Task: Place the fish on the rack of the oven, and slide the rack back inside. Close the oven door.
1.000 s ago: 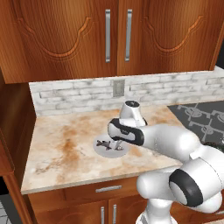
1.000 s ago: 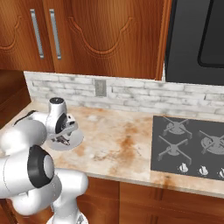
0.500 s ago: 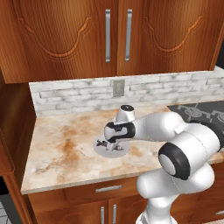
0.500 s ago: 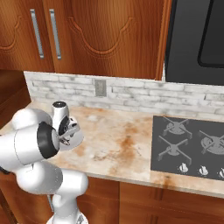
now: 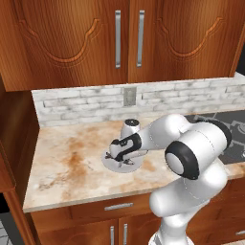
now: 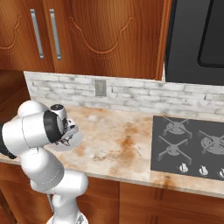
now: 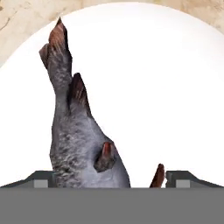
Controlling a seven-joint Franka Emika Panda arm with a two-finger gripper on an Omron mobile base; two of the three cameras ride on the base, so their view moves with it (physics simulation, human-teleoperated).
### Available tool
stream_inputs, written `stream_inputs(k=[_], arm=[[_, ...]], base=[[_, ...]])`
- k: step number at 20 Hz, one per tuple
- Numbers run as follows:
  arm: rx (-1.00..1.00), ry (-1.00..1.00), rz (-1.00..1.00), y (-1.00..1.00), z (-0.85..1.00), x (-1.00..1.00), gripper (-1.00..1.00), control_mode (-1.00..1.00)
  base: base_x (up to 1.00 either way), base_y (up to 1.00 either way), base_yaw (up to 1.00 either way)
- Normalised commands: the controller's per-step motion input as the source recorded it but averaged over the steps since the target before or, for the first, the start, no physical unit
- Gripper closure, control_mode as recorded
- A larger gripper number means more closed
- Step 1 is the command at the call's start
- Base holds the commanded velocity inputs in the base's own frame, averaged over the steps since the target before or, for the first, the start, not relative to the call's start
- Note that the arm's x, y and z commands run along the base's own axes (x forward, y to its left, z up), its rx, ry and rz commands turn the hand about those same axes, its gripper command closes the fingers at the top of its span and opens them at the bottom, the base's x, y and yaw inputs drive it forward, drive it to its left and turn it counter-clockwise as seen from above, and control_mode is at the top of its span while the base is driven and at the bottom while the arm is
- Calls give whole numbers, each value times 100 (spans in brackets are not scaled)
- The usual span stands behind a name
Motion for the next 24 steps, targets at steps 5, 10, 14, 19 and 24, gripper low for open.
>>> stream_inputs(k=[5,10,14,19,24], arm=[[-1,0,0,5,-14,0,100,-100],[0,-2,0,0,0,-3,100,-100],[2,-1,9,-32,12,-29,100,-100],[1,-8,15,-37,48,-45,100,-100],[0,-17,12,-15,73,-44,100,-100]], base=[[0,0,0],[0,0,0],[0,0,0],[0,0,0],[0,0,0]])
